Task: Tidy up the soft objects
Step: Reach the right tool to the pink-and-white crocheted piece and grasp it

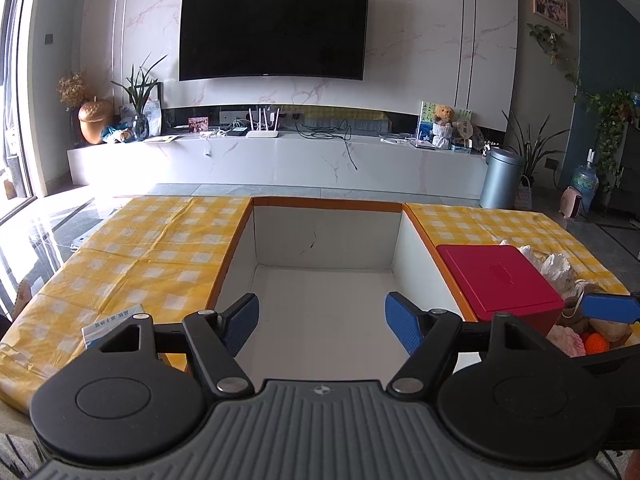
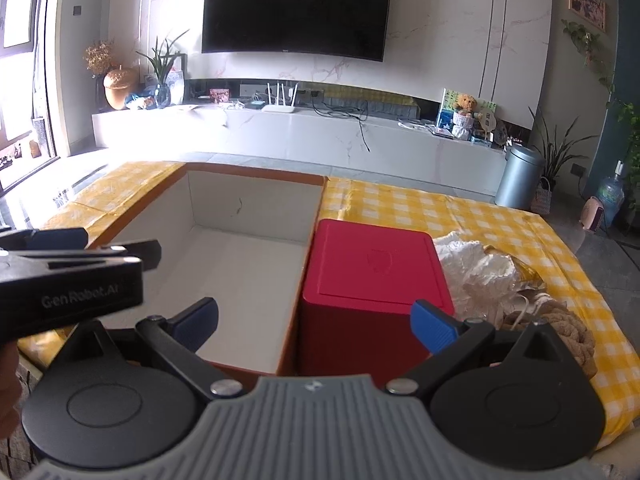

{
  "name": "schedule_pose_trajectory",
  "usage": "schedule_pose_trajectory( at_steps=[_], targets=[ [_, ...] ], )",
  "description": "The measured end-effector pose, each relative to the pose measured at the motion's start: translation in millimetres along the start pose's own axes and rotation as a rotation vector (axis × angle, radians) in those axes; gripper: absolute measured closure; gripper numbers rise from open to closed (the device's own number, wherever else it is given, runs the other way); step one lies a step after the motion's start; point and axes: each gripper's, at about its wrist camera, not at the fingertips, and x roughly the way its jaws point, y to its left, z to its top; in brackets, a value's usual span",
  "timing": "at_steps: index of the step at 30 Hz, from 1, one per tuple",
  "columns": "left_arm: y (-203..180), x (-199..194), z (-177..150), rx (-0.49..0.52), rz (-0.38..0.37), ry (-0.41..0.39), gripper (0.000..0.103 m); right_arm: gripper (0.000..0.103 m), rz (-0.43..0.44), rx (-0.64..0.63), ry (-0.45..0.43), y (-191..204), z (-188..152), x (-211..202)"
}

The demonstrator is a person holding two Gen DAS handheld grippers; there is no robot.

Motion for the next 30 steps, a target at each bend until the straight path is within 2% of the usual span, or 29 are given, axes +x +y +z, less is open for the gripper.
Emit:
schedule_pose_trajectory(
  at_steps=[3,7,11,15,17,19,22,25,26,28,30],
  targets=[
    [5,1,5,-0.025,-0.033,-0.011,0.017,0.003,-0.025,0.013,0.008,-16,1,-4],
    [6,3,7,-0.024,-0.027,-0.015,0.017,0.003,-0.065,0.076,0.026,-51,1,-6],
    [4,7,8,-0.017,-0.062,0.006,0.017,0.003,-0.119,0.249,0.095,-103,-5,-3],
    [-6,11,13,0.004,-0.107,0.029,0.017,0.002,-0.077,0.433,0.133,-150,-6,6],
    [-14,13,17,0.025,-0.114,0.032,0.017,0.002,-0.072,0.424,0.246,-160,-2,26],
    [-23,14,19,0.045,-0.113,0.032,0.017,0.002,-0.109,0.347,0.327,-159,-2,47],
    [-39,16,24,0.087,-0.122,0.051,0.017,0.003,-0.122,0.314,0.317,-164,-6,60],
    [-56,17,27,0.135,-0.129,0.069,0.017,0.003,-0.05,0.357,0.325,-178,-9,65],
    [-62,17,27,0.149,-0.131,0.078,0.017,0.003,-0.051,0.373,0.319,-183,-11,68],
    [-72,17,27,0.185,-0.142,0.099,0.017,0.003,-0.113,0.417,0.32,-190,-15,73],
    [-82,17,28,0.223,-0.146,0.116,0.017,0.003,-0.131,0.432,0.351,-194,-21,81]
  ],
)
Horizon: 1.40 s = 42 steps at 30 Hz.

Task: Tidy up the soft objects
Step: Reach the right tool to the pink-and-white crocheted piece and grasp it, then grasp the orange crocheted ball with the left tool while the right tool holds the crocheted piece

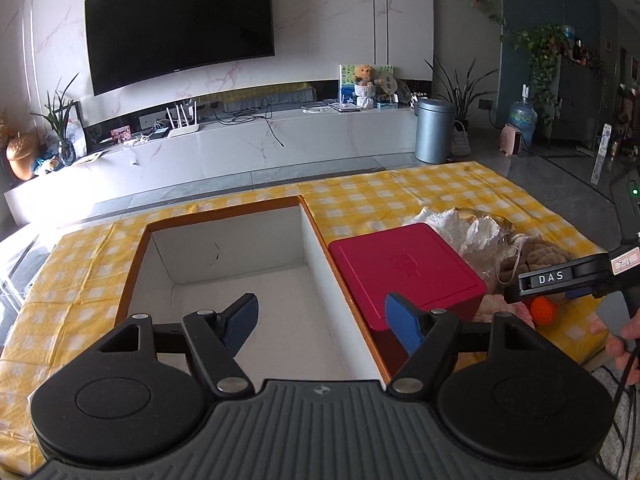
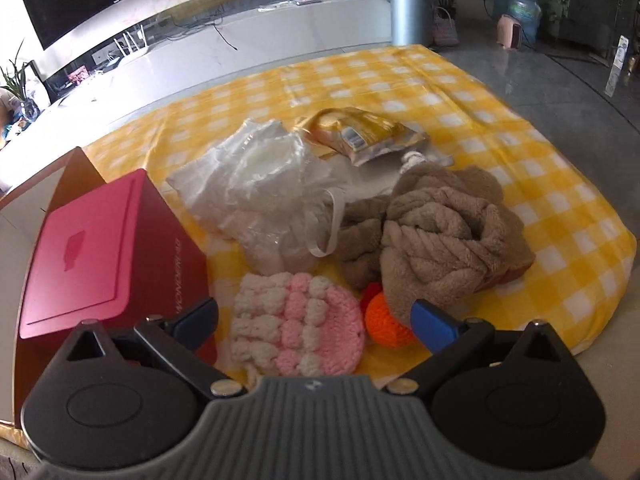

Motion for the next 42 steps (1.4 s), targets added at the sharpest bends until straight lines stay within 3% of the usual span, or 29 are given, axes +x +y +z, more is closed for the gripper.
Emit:
schedule_pose_trajectory(
  at_steps=[4,10,20,25,28,29,32,37,42],
  targets=[
    [-21,0,5,0.076,0.015,0.01,0.017,0.003,-0.005,-0.018,0.007,-3,-6,8],
    [-42,9,1,0.141,0.03,0.032,0.017,0.003,0.079,-0.06,0.005,10,-8,15],
    [-33,16,-5,0.08,0.01,0.092,0.017,0.004,-0.058,-0.236,0.127,50,-14,63],
    [-28,12,-3,0.054,0.042,0.101,0.017,0.018,-0.087,-0.265,0.145,53,-20,68],
    [-28,5,-1,0.064,0.051,0.093,0.017,0.033,-0.085,-0.252,0.126,49,-21,60],
    [-28,2,0,0.075,0.055,0.09,0.017,0.043,-0.088,-0.251,0.116,49,-23,56],
    [-28,-8,4,0.113,0.073,0.066,0.017,0.055,-0.012,-0.217,0.09,39,-25,44],
    [-30,-15,8,0.129,0.088,0.046,0.017,0.056,0.095,-0.141,-0.001,29,-25,16],
    [-40,-7,8,0.164,0.032,0.047,0.017,0.056,0.288,0.01,-0.077,4,-20,-12]
  ],
)
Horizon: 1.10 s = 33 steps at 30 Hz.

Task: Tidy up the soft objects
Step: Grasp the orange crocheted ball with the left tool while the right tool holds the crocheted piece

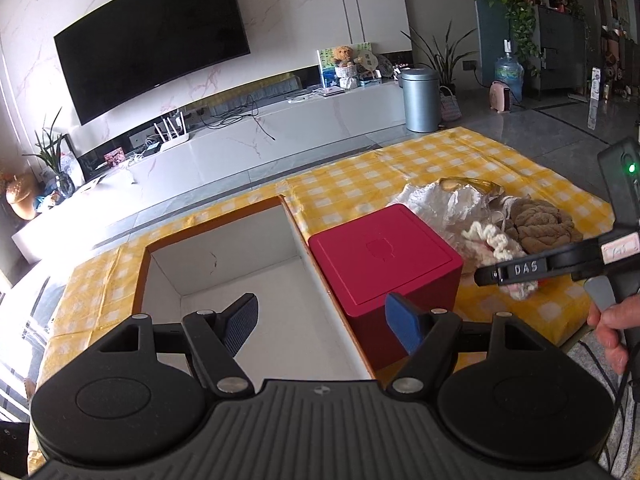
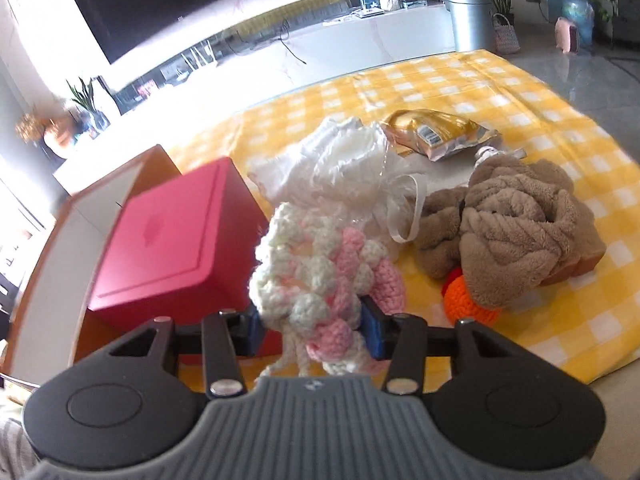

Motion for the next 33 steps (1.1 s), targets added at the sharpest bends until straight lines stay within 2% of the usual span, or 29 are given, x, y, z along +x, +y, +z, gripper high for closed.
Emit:
schedule_pose_trajectory(
  at_steps=[2,4,10,15,20,25,28,30,33],
  targets=[
    [-8,3,-1,0.045,-0.033,0.005,0.017,0.056,0.109,0.064,-0.043,-13,4,-9],
    [-20,8,1,0.112,-0.082,0.024,0.017,0.056,0.157,0.143,-0.079,-22,6,-23],
    [-56,38,16,0.144,-0.201,0.066,0.016,0.056,0.099,0.355,-0.247,-65,9,-55],
    [-92,71,32,0.226,-0.339,0.133,0.016,0.055,0.007,0.455,-0.271,-98,-1,-66],
    [-139,101,42,0.337,-0.38,0.153,0.016,0.055,-0.029,0.47,-0.267,-112,-8,-73],
    [-177,125,26,0.422,-0.395,0.187,0.016,0.055,0.032,0.47,-0.284,-115,-14,-82],
    [-187,141,21,0.384,-0.4,0.19,0.016,0.055,0.032,0.462,-0.288,-117,-12,-80],
    [-190,151,19,0.338,-0.431,0.208,0.016,0.055,0.011,0.462,-0.289,-118,-11,-80],
    [-195,163,16,0.302,-0.416,0.196,0.016,0.055,-0.004,0.458,-0.308,-122,-13,-86]
  ],
)
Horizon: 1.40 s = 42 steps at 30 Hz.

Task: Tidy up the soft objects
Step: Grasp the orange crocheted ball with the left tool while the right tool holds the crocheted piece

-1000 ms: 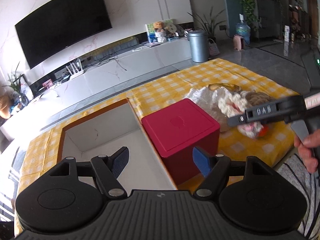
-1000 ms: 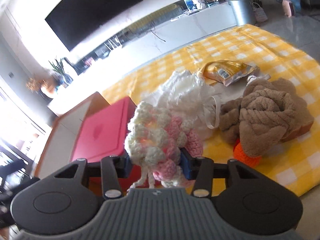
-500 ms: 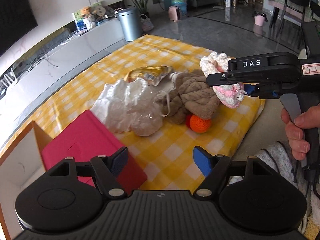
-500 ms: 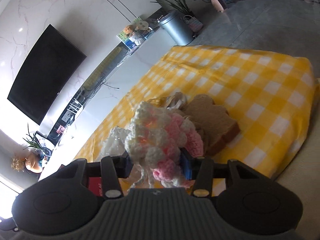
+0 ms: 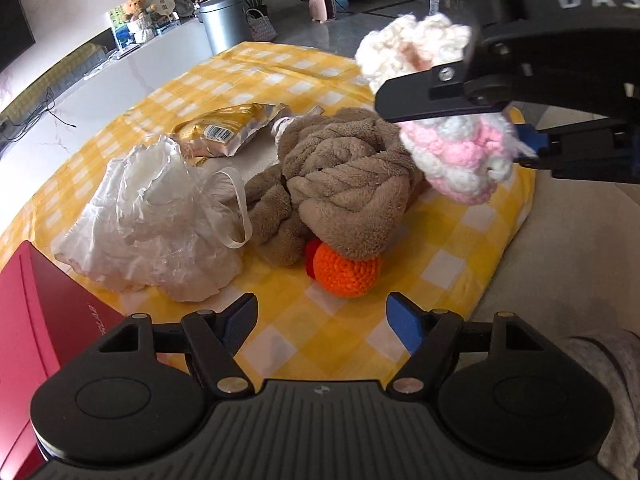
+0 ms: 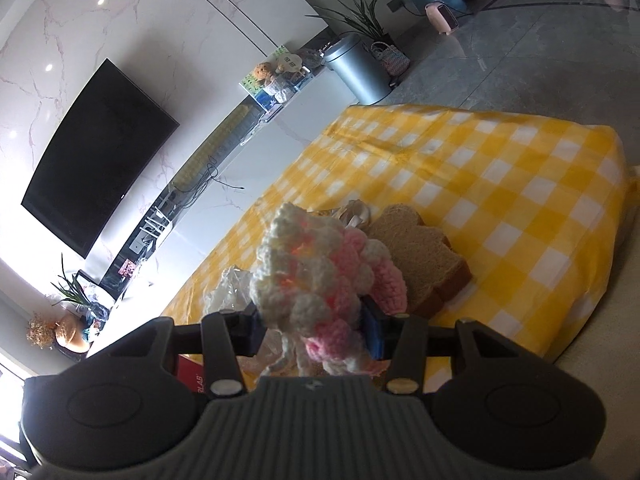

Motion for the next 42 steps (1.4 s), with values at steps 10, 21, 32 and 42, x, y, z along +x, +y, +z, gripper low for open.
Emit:
schedule_pose_trajectory(
  at_steps=[10,21,32,42],
  targets=[
    [-7,18,19,-0.055,-0.024,-0.011,0.048,0.055,-0.04,-0.046,0.024,1,-2,5],
    [-8,-13,7,-0.025,0.021,0.056,0.057,0.055,-0.054,-0.069,0.028,3,-4,7],
    [13,-75,-12,-0.023,0.056,0.068,0.057,0.055,-0.049,-0.128,0.022,22,-6,6],
    [49,-143,-38,-0.094,-0.049,-0.075,0.056,0.055,-0.021,-0.148,0.015,37,-6,3]
  ],
)
